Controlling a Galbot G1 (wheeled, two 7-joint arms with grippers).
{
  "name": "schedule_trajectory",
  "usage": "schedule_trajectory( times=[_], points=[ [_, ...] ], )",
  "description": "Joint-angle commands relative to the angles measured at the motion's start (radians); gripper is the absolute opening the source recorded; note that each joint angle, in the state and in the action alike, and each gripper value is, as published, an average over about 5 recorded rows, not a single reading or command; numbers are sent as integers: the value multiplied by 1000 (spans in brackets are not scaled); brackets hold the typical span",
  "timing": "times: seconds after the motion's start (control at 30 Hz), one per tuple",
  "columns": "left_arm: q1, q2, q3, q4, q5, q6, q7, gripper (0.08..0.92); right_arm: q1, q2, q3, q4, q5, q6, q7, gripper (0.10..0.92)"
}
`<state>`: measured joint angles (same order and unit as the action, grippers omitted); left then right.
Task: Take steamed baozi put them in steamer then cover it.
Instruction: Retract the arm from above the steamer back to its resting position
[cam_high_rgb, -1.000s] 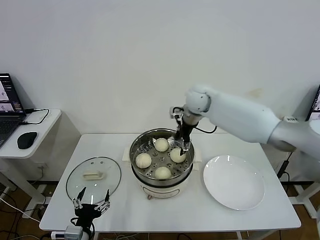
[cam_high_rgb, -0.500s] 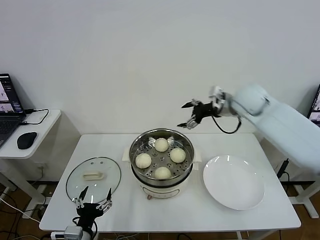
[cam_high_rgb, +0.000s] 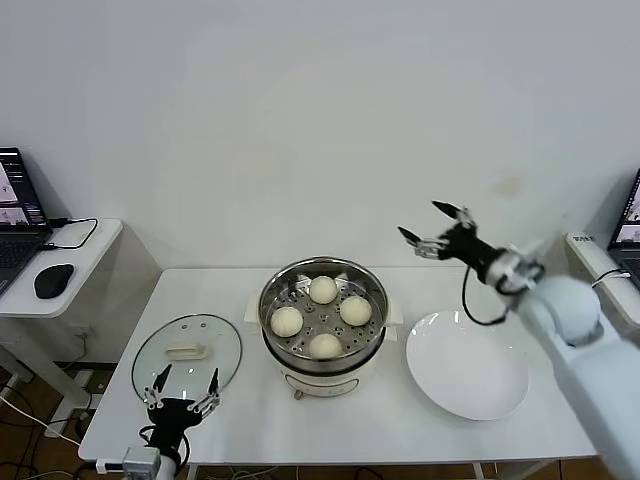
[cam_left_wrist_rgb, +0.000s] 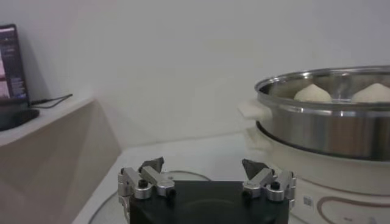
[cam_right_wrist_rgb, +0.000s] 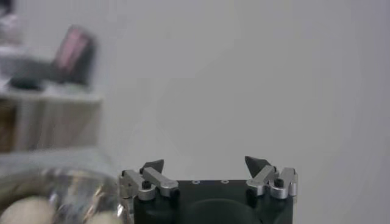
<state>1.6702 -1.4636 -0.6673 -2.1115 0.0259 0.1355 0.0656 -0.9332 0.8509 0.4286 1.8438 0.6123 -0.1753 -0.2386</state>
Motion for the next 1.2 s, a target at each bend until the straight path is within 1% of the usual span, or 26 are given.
schedule_trajectory(
  times=[0.03,0.17,0.27,0.33,0.43,0.6,0.73,0.8,0.9,1.07,1.2],
  points=[
    [-47,24,-8,45,64,-22,4,823,-606,266,346,85,35,257,151,823],
    [-78,38,-5,65,95,-32,10,823,-639,318,353,72,64,241,140,822],
    [-119,50,-5,97,195,-57,6,823,-645,374,352,69,50,207,135,823],
    [-151,59,-6,122,326,-84,-11,823,-648,396,342,68,29,198,133,823],
    [-185,77,-6,167,599,-145,-53,823,-656,392,326,69,8,197,133,823],
    [-200,138,19,252,1021,-233,-109,823,-648,355,336,64,16,196,132,823],
    [-215,190,45,351,1253,-250,-226,823,-635,362,348,69,18,196,131,823],
    [-227,216,49,406,1337,-236,-294,823,-636,365,352,78,18,194,129,823],
    [-241,254,57,463,1415,-185,-338,823,-641,366,361,88,16,193,124,823],
    [-275,272,74,512,1407,-82,-332,823,-640,375,367,95,20,183,121,823],
    [-308,275,94,536,1382,-47,-306,823,-635,377,371,100,24,174,118,823]
  ],
)
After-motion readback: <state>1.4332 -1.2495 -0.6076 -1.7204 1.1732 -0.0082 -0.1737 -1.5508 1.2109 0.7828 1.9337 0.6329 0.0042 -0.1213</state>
